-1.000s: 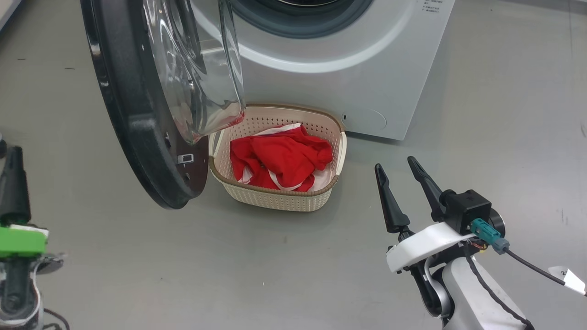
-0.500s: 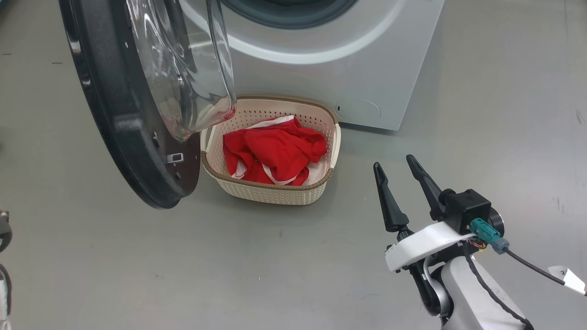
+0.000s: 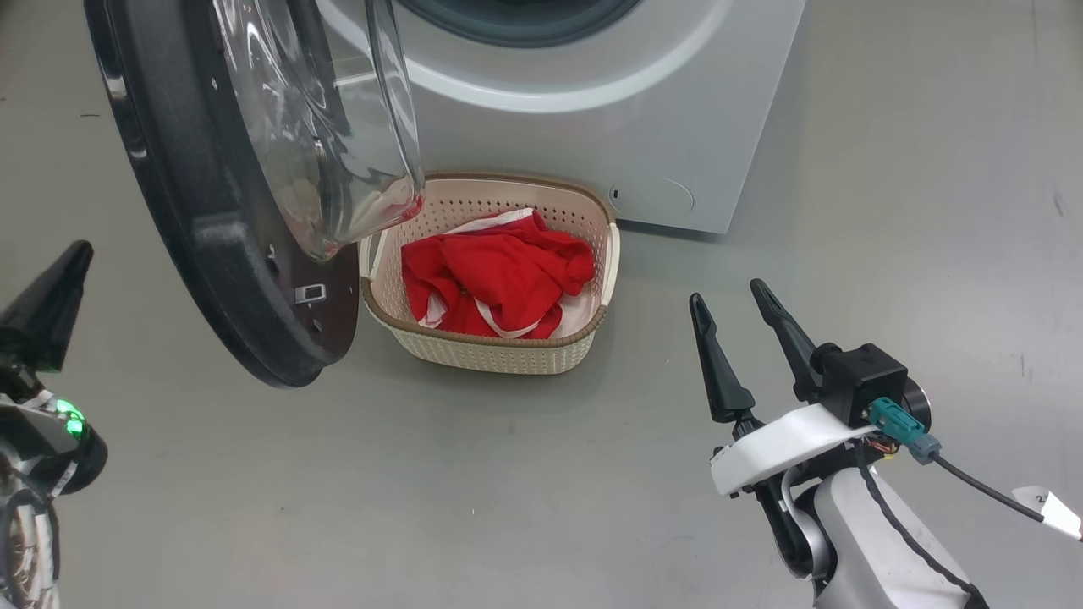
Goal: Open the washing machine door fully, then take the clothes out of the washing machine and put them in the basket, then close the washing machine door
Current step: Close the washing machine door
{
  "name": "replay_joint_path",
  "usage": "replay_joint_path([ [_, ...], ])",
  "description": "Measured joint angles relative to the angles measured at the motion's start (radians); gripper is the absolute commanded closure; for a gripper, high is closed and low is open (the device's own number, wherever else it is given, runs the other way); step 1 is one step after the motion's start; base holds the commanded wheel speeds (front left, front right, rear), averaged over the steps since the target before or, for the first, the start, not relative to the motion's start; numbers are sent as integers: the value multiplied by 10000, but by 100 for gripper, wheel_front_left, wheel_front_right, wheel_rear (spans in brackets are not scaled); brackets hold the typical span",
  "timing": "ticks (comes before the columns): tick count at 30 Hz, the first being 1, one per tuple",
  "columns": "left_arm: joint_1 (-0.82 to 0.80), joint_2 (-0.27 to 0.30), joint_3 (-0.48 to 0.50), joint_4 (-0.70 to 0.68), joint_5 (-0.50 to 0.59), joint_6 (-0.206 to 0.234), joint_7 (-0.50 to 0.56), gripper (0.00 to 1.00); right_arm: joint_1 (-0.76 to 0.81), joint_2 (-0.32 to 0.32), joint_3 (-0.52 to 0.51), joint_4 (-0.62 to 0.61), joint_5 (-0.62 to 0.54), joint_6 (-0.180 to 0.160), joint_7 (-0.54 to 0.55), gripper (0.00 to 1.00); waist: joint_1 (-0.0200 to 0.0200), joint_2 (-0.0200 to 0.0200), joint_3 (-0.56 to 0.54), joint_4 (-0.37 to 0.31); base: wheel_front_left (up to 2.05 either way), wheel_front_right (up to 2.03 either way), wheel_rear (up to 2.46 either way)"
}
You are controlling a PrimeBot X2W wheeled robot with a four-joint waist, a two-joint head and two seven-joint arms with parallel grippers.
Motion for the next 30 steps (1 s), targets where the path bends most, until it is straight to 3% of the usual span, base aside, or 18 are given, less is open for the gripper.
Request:
replay_joint_path([
  [15,-188,-104,-899,740,-844,-2,732,100,-92,13,46,12,-8,6,-2,0,0,0,-45,-293,0,0,0],
  [30,-367,-681,-1538,796,-1599,-2,694,100,-102,21,61,6,-8,63,-2,0,0,0,19,-793,0,0,0],
])
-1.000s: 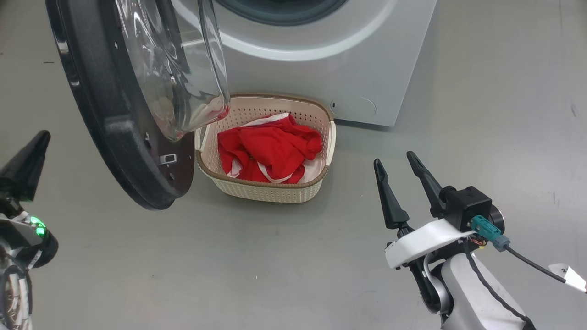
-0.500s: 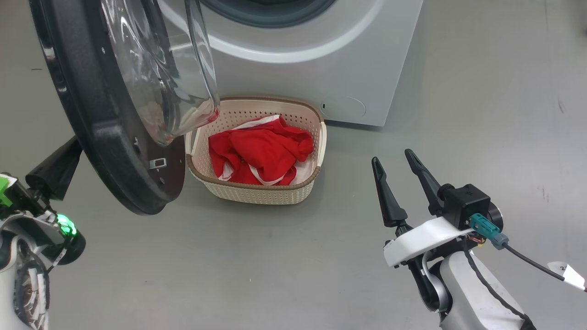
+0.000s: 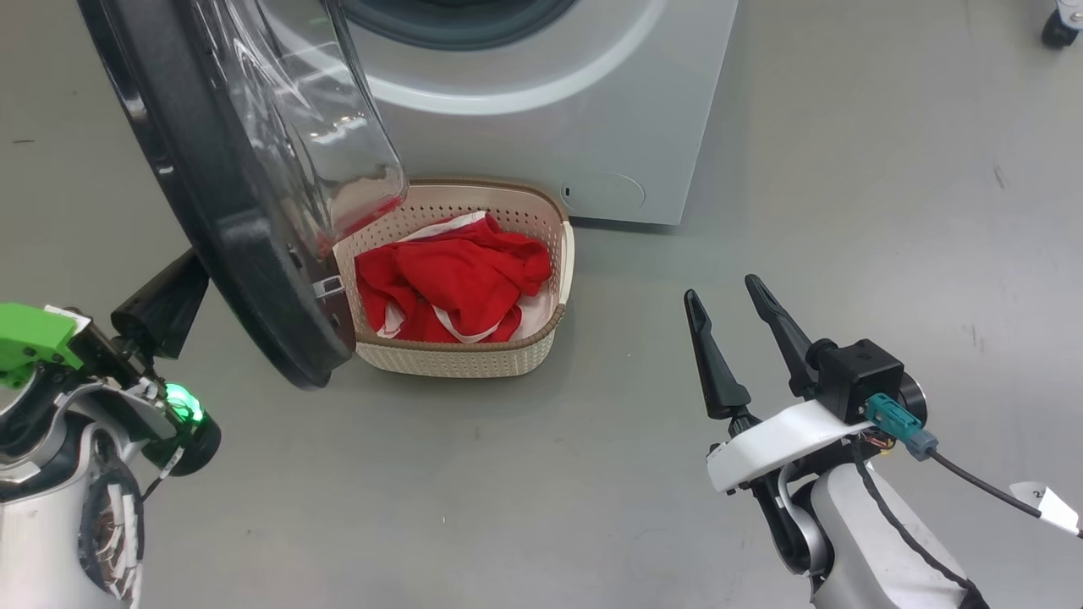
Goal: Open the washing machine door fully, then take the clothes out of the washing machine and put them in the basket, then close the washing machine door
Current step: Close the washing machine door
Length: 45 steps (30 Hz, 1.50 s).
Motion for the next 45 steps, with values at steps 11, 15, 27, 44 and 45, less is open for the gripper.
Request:
replay_joint_path([
  [11,-151,-268,-391,-10,-393,0,-395,100,-32,0,25,-4,0,0,0,0,0,0,109,-482,0,0,0],
  [15,-164,-328,-514,-29,-548,0,-552,100,-89,0,31,-35,0,0,0,0,0,0,157,-712,0,0,0],
  [27,-273,-395,-633,-132,-953,0,-1172,100,-205,8,100,-163,0,-6,0,0,0,0,418,-1595,0,0,0],
  [44,-791,-322,-631,-311,-1404,0,-2134,100,-215,19,328,-539,144,-102,0,0,0,0,979,-3121,0,0,0],
  [45,-813,-324,-648,-299,-1494,0,-2196,100,-220,19,345,-556,178,-104,0,0,0,0,1024,-3206,0,0,0],
])
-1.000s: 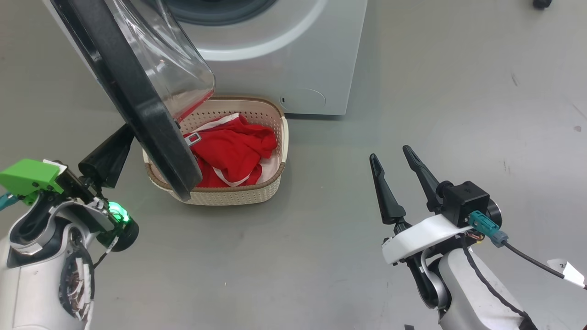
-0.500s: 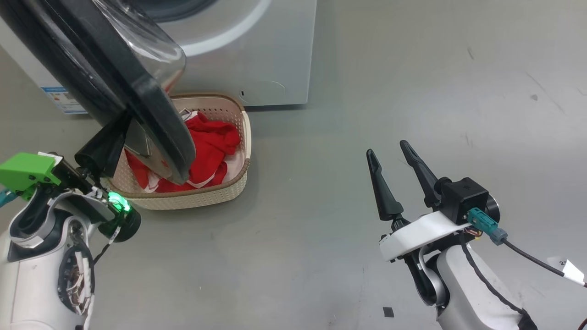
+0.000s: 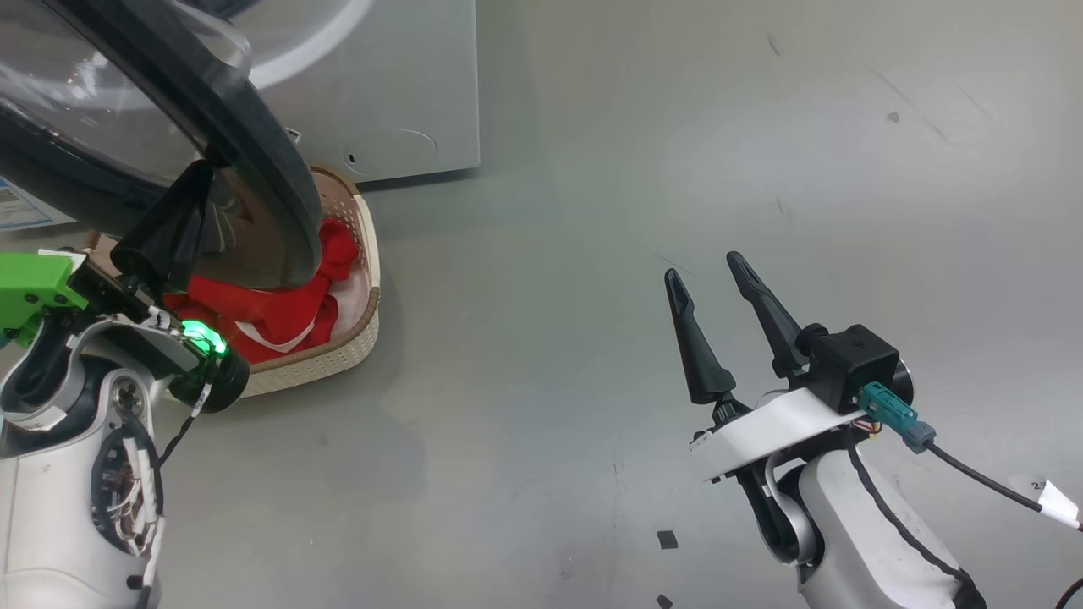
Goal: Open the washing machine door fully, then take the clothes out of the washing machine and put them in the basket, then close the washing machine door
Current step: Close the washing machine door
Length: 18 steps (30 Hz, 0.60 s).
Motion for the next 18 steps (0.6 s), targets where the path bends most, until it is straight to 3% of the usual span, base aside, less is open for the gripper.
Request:
replay_joint_path([
  [18,-1299,25,146,512,-332,0,-1753,100,-198,23,79,-499,293,-268,0,0,0,0,1015,-1162,0,0,0],
])
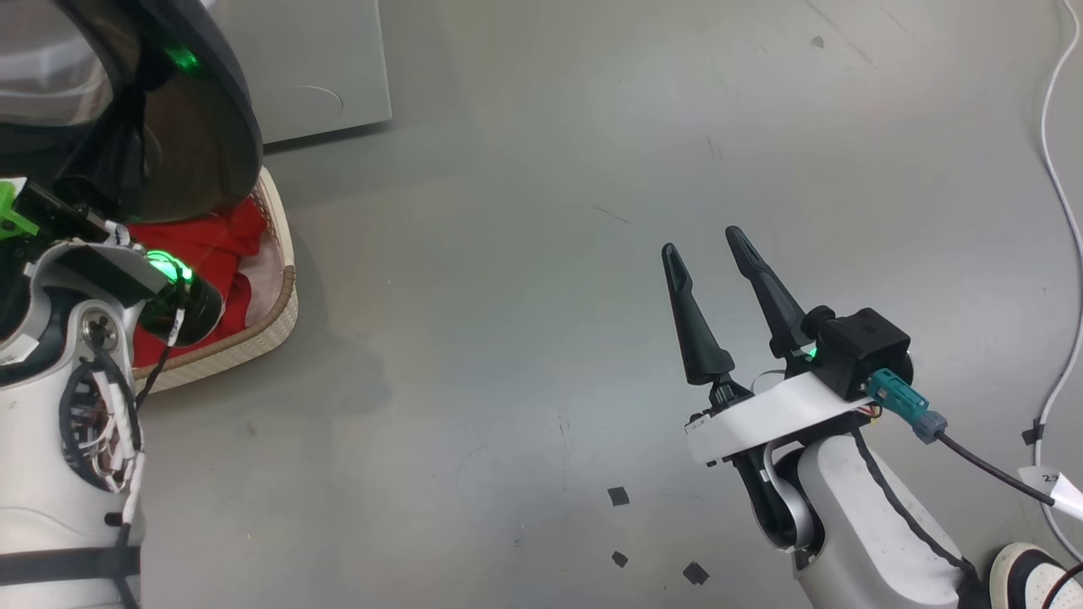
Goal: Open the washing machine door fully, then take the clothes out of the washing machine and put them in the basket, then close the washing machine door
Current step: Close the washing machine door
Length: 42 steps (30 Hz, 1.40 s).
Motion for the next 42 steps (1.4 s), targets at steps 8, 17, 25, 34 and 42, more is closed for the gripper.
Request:
replay_joint_path([
  [8,-664,-63,-44,270,-36,0,-489,100,-35,6,-10,-84,73,-94,0,0,0,0,301,-177,0,0,0],
  [17,-1055,-69,-90,619,-81,0,-844,100,-167,10,29,-151,105,-174,0,0,0,0,429,-189,0,0,0],
  [25,-1073,-69,-311,834,-102,0,-815,100,-213,12,-104,-134,102,-188,0,0,0,0,230,-89,0,0,0],
  [34,-523,104,-1620,899,1058,-244,-384,100,-209,10,-583,8,-46,-219,0,0,0,0,-243,315,0,0,0],
  [42,605,1204,-4123,830,4105,-1080,-107,100,-177,-90,-926,127,-213,-215,0,0,0,0,-785,957,0,0,0],
])
